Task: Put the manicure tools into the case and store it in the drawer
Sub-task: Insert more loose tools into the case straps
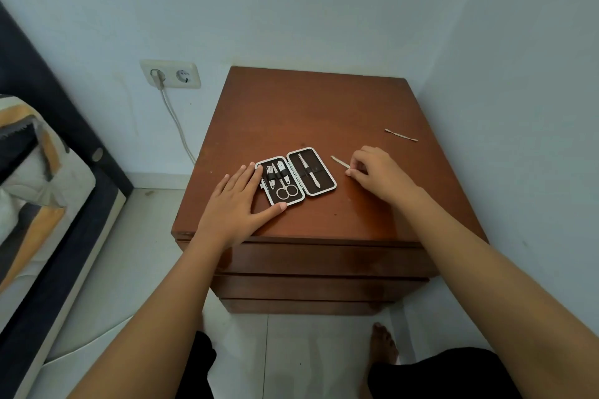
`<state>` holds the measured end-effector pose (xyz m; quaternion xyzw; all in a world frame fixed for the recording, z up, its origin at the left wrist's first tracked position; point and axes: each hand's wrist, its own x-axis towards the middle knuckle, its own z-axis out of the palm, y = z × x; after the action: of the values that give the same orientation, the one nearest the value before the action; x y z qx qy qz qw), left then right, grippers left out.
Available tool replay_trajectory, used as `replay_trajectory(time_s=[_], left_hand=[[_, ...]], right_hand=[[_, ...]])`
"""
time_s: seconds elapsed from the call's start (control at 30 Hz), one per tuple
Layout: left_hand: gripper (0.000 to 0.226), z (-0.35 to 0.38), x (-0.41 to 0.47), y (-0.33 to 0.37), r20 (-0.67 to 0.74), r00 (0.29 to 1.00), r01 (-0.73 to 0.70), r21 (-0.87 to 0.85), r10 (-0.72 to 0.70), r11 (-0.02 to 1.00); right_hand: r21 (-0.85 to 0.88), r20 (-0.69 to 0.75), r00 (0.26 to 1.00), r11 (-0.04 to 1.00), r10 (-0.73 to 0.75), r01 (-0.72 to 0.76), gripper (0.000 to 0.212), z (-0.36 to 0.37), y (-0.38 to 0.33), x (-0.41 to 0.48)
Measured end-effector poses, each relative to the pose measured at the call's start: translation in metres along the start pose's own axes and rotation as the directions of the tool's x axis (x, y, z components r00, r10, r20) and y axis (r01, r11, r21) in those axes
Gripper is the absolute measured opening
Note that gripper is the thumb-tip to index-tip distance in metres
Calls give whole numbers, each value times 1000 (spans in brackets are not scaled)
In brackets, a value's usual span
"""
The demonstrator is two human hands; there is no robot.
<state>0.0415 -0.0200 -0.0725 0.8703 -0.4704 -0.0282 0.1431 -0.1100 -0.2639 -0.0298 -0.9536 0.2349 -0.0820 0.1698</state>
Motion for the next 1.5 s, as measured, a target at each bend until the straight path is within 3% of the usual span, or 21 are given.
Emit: replay_trajectory(time_s=[0.17, 0.37, 0.77, 0.93, 1.03, 1.13, 1.23, 1.33, 1.5], left_hand=[[98, -1, 0, 1, -5, 1000, 0, -11, 0, 1000], [99, -1, 0, 1, -1, 1000, 5, -14, -5, 1000], [97, -1, -1, 0, -19, 1000, -4, -9, 4, 1000], [96, -1, -1, 1, -26, 1000, -7, -12, 7, 1000], [96, -1, -1, 0, -19, 1000, -7, -11, 7, 1000], [97, 0, 0, 0, -13, 1000, -6, -11, 6, 1000], [97, -1, 0, 1, -9, 1000, -6, -10, 6, 1000], [96, 0, 0, 0, -9, 1000, -4, -3, 4, 1000], [97, -1, 0, 1, -3, 1000, -4, -1, 4, 1000]], right_hand=[[142, -92, 987, 983, 134, -121, 10, 12, -6, -12], [240, -186, 919, 923, 346, -299, 13, 19, -13, -25], [312, -122, 873, 853, 472, -418, 4, 14, -14, -9], [336, -153, 855, 840, 496, -427, 14, 15, -15, -4], [316, -100, 837, 815, 538, -486, 14, 15, -17, 3], [260, -76, 820, 805, 568, -533, 29, 16, -21, 7], [210, -115, 824, 825, 554, -525, 13, 19, -24, 5], [187, -182, 870, 885, 458, -427, 10, 25, -27, -3], [380, -219, 918, 895, 331, -232, 10, 32, -33, -18]])
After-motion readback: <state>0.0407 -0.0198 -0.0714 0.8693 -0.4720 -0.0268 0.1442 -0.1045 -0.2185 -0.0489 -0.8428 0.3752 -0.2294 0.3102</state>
